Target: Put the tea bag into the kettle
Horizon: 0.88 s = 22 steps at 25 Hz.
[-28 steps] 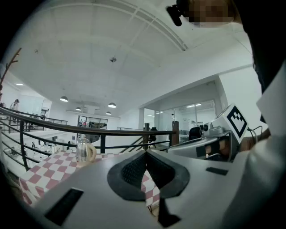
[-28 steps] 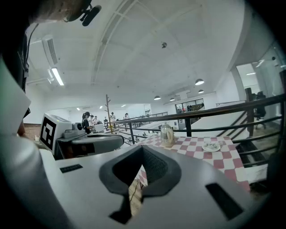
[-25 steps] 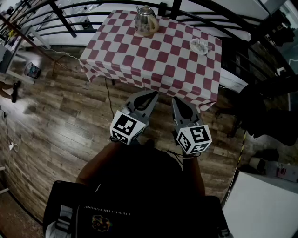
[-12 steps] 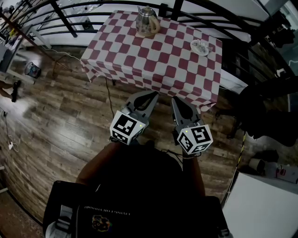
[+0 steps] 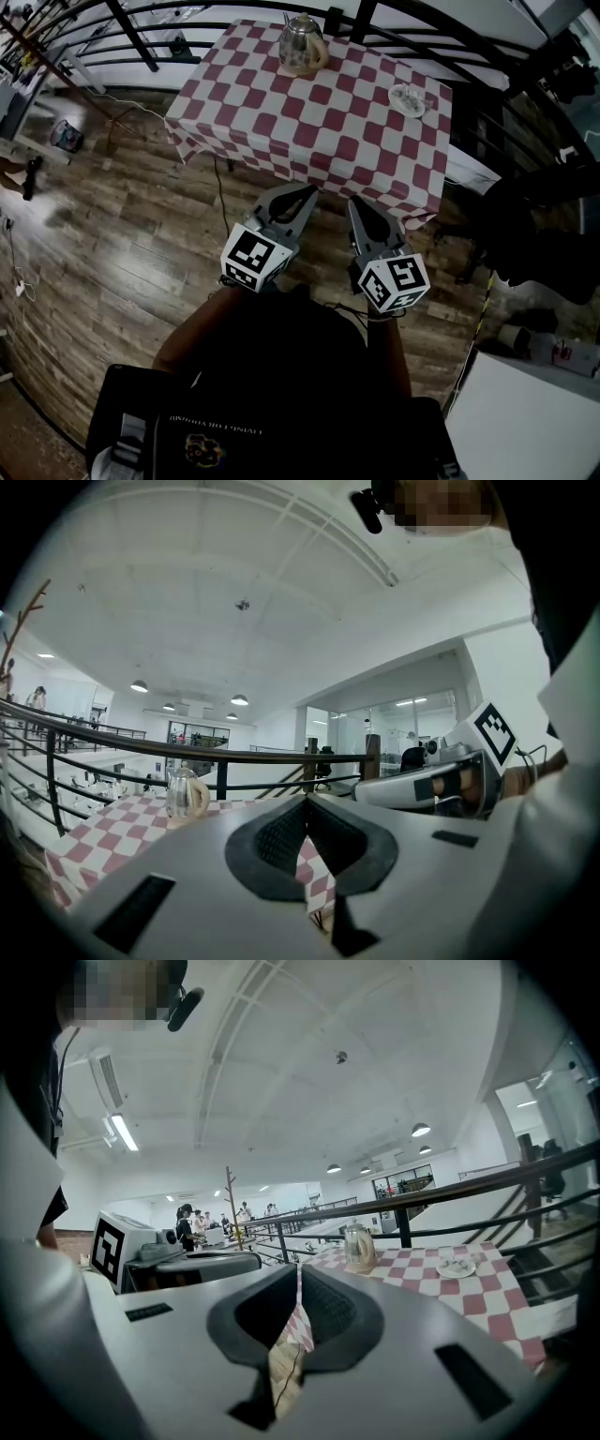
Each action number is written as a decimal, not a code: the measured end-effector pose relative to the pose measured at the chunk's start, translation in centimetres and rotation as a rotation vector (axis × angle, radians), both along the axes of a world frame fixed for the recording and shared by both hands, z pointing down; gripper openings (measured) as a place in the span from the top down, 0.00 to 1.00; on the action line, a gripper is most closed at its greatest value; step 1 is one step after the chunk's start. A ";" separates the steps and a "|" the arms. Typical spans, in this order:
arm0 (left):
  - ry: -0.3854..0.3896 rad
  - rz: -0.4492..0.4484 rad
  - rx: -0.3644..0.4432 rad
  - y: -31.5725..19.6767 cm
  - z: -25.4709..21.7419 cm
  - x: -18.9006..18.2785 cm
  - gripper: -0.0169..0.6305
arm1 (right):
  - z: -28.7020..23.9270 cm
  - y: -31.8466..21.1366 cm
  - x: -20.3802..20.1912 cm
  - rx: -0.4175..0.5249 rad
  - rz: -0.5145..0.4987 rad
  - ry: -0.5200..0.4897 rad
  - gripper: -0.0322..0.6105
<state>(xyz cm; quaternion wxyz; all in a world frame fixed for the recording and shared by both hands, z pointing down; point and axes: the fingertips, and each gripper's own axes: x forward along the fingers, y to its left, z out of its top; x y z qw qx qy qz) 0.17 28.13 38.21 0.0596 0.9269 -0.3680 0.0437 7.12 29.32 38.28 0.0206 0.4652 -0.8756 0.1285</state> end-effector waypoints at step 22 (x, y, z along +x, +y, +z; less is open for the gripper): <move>-0.011 -0.026 -0.062 -9.5 1.4 -3.6 0.96 | 0.9 -9.4 -3.0 -0.039 -0.021 0.004 0.92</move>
